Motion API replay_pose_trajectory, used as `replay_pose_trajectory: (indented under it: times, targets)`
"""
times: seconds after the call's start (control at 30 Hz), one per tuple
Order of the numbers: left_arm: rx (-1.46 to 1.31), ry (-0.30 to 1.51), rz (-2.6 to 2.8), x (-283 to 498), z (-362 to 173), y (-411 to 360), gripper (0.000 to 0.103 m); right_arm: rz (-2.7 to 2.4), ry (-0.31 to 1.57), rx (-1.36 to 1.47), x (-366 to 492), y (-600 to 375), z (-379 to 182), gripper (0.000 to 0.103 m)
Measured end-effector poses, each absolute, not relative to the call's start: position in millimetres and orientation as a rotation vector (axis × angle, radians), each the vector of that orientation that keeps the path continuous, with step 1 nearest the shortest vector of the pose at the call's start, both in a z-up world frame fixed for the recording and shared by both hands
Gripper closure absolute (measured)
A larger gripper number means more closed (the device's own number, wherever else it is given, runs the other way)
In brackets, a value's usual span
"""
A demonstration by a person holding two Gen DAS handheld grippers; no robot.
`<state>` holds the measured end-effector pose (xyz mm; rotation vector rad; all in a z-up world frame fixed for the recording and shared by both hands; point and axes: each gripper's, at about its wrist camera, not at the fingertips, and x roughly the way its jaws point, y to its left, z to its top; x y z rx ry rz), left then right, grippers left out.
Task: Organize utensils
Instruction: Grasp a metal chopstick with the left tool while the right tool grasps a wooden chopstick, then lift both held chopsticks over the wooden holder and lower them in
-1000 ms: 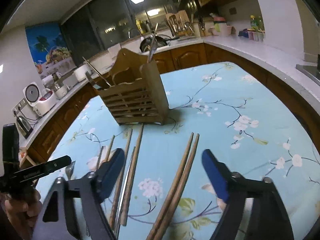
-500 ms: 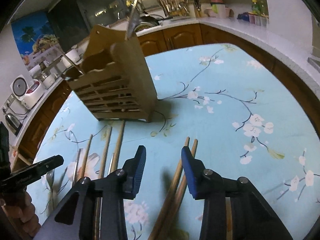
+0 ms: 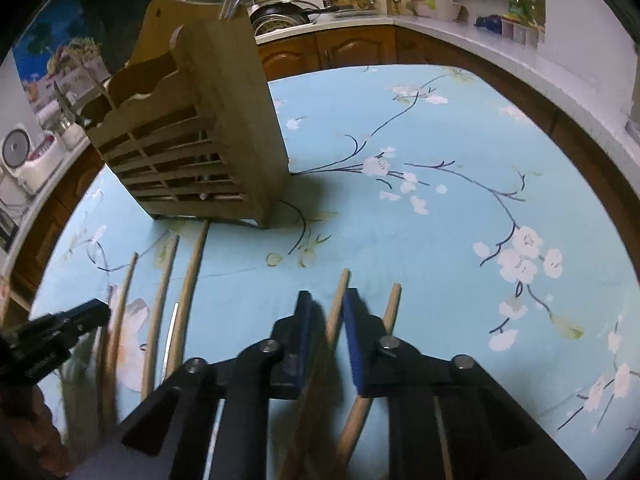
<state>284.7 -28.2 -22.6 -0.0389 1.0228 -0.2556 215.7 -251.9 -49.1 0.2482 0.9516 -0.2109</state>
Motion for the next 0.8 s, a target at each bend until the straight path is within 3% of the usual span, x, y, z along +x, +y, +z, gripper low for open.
replay_pose_trajectory:
  times: [0.4,0.8]
  targets:
    - [-0.090,1.005,-0.275,274.9,-13.0,-18.0,0.101,-0.174,0.913,0.339,209.5,-253.4,-40.1,0.098]
    - [-0.235,0.797,-0.342,207.3,73.3,37.1,0.101,-0.070,0.682,0.377,155.1,-232.1,53.5,0.098]
